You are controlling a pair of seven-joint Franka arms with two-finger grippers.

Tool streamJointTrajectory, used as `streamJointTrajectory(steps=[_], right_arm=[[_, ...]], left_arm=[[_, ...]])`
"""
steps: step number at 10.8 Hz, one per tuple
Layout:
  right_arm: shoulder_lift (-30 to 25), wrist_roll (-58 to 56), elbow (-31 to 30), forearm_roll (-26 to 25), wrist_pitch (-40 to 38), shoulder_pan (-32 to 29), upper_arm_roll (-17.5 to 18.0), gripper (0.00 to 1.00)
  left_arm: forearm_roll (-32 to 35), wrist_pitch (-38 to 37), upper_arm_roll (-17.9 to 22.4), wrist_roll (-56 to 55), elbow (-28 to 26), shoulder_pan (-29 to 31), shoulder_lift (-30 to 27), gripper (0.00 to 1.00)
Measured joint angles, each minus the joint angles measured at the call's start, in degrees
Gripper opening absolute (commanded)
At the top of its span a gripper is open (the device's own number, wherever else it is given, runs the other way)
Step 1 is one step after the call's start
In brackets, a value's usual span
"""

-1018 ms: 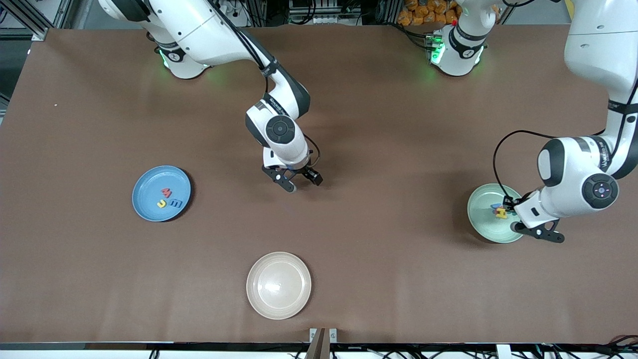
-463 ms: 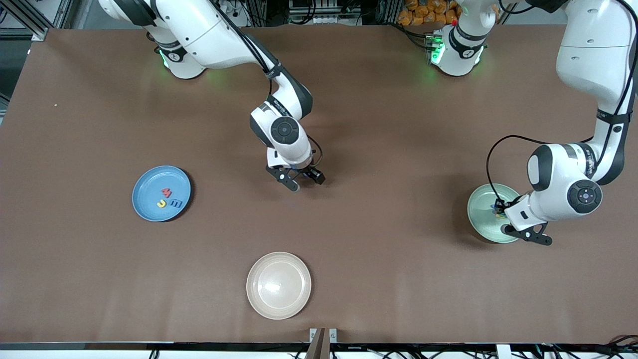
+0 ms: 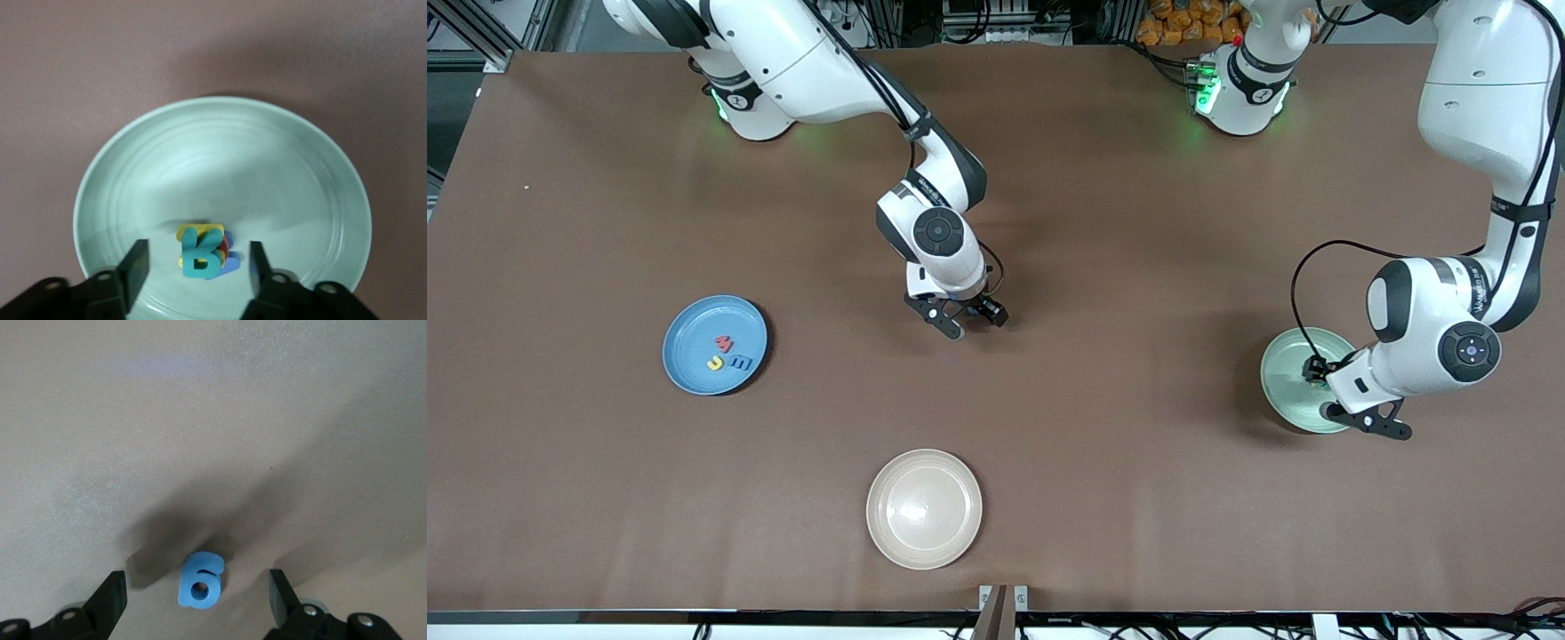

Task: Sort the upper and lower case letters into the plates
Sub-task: 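Release the teal R on the green plate while the right gripper grasps the 6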

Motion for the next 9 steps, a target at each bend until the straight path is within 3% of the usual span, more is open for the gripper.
streamJointTrajectory(steps=[3,5,9], right_arm=[[-0.06,0.24,0.28,0.01,0.5,0.01,0.01,0.21],[-0.27,0.42,0.51,0.06,0.48,0.03,0.05,0.0],[-0.22,0.43,0.64,0.1,-0.16,-0.02,-0.03,0.0]], left_arm=[[0.0,-2.71,-0.35,0.0,2.22,-1.96,-3.26,1.0],[0.0,-7.42,-0.4,-0.03,3.27,-5.4,-9.1,1.0],[-0.52,-20.81,-0.46,-5.5,6.49,-10.55,-21.71,1.0]])
